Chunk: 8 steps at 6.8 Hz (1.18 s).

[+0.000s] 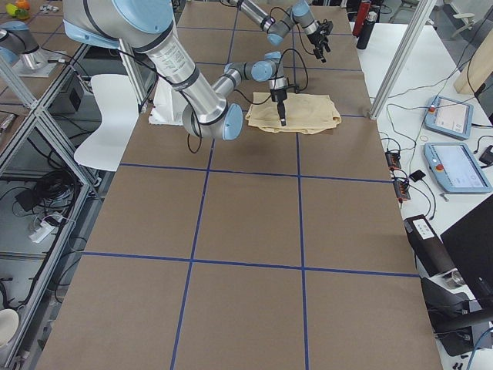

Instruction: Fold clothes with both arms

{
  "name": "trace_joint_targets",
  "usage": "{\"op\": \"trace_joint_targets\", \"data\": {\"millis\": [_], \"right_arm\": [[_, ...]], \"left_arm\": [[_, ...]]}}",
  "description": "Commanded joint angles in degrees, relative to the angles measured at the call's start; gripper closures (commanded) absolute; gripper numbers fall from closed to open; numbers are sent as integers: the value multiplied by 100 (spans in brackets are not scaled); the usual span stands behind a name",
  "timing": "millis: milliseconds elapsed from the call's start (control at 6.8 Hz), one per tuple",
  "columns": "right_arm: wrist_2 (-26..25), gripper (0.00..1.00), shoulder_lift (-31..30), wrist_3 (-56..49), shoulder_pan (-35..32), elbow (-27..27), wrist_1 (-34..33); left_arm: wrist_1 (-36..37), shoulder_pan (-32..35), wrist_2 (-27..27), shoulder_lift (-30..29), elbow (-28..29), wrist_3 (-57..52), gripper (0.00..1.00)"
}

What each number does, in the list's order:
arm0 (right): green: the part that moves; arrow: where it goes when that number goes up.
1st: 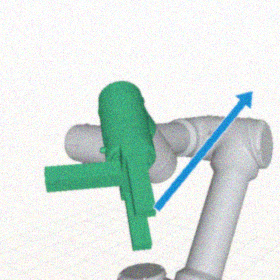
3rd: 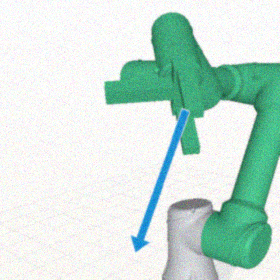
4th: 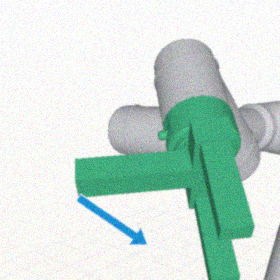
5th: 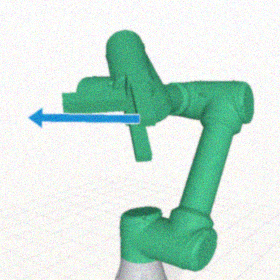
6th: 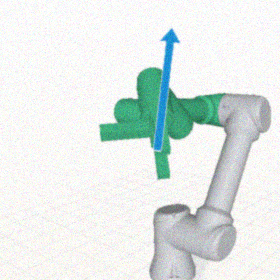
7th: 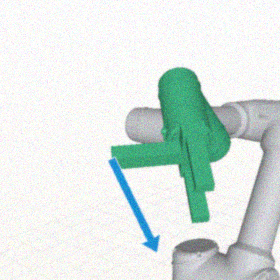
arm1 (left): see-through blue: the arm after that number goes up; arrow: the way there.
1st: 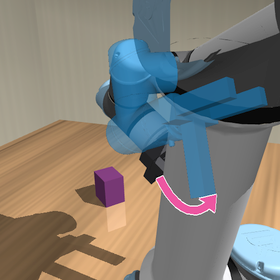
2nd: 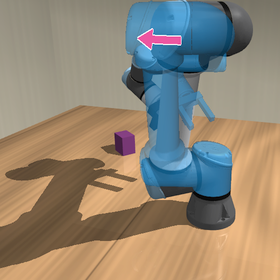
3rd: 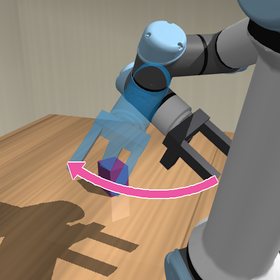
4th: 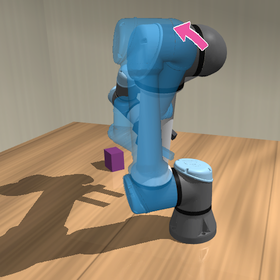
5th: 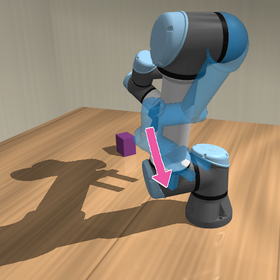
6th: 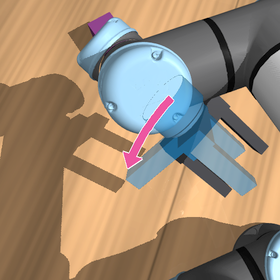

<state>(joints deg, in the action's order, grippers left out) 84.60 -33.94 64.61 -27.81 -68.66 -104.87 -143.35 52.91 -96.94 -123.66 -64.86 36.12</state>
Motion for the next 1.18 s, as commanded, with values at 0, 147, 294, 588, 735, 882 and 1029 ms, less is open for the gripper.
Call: {"op": "trace_joint_targets", "data": {"millis": [0,147,294,588,735,882,1029], "right_arm": [[74,0,54,-140,-92,-16,-42],[109,0,63,-211,-128,-16,-60],[109,0,63,-221,-120,-16,-112],[109,0,28,-212,-119,-7,-130],[109,0,19,-212,-119,1,-130],[118,0,10,-203,-111,1,-130],[118,0,19,-203,-111,1,-121]], "left_arm": [[0,0,0,0,0,0,0],[0,0,0,0,0,0,0],[0,0,0,0,9,0,0],[0,0,0,0,0,0,0],[0,0,0,0,0,0,0],[0,0,0,0,9,0,0],[0,0,0,0,9,0,0]]}}
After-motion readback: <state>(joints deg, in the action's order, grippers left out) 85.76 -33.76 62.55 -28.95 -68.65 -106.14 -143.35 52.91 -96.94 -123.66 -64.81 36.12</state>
